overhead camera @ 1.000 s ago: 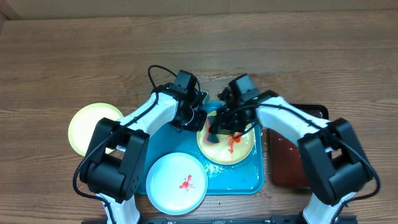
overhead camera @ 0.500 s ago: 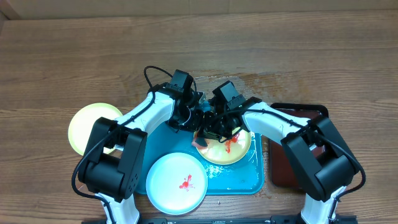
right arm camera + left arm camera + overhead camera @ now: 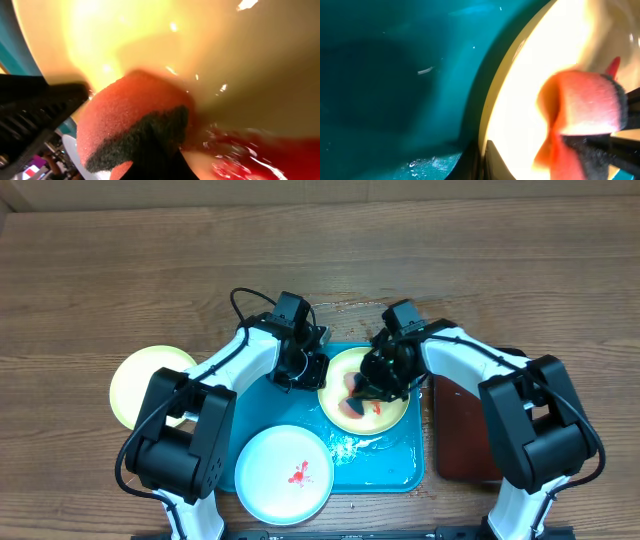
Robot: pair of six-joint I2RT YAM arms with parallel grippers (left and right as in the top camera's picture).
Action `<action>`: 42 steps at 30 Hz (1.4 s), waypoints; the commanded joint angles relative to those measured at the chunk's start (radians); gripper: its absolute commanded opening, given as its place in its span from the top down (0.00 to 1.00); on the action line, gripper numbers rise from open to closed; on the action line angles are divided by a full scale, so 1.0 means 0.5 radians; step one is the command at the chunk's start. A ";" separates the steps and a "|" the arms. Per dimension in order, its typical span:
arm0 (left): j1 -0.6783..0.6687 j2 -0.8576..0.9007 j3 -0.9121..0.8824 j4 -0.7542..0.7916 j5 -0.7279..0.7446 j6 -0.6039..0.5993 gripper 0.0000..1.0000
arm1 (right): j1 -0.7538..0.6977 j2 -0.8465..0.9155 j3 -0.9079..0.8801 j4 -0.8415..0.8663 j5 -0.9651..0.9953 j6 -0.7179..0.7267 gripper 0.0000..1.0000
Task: Clean dirty plates on tray and stack at the side
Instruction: 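Scrub the yellow plate with the sponge while the left gripper holds it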
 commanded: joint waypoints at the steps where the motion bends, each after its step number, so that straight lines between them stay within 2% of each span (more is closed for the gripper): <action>1: 0.053 0.036 -0.014 -0.037 -0.043 -0.014 0.96 | -0.141 0.072 -0.027 -0.063 0.468 -0.134 0.96; 10: 0.062 0.036 -0.014 -0.072 -0.102 -0.046 0.96 | -0.166 0.072 0.127 -0.385 1.089 -0.060 0.96; 13: 0.062 0.036 -0.014 -0.085 -0.114 -0.044 0.96 | -0.166 0.072 0.216 -0.446 1.041 -0.188 0.96; 17: 0.060 0.036 -0.014 -0.085 -0.113 -0.045 0.96 | -0.095 0.072 0.263 -0.410 0.500 -0.829 0.96; 26: 0.056 0.036 -0.014 -0.116 -0.112 -0.044 0.96 | 0.249 0.075 0.262 -0.336 0.435 -0.985 0.96; 30: 0.050 0.036 -0.014 -0.121 -0.112 -0.044 0.96 | 0.399 0.075 0.262 -0.230 0.433 -0.908 0.96; 34: 0.031 0.036 -0.014 -0.130 -0.114 -0.043 0.96 | 0.426 0.075 0.262 -0.092 0.440 -0.729 0.96; 35: 0.016 0.036 -0.014 -0.131 -0.114 -0.043 0.96 | 0.404 0.075 0.262 -0.015 0.514 -0.573 0.96; 38: -0.011 0.036 -0.014 -0.130 -0.116 -0.044 0.96 | 0.311 0.075 0.262 0.077 0.703 -0.357 0.96; 42: -0.018 0.036 -0.014 -0.135 -0.130 -0.054 0.96 | 0.146 0.075 0.262 0.016 0.901 -0.262 0.96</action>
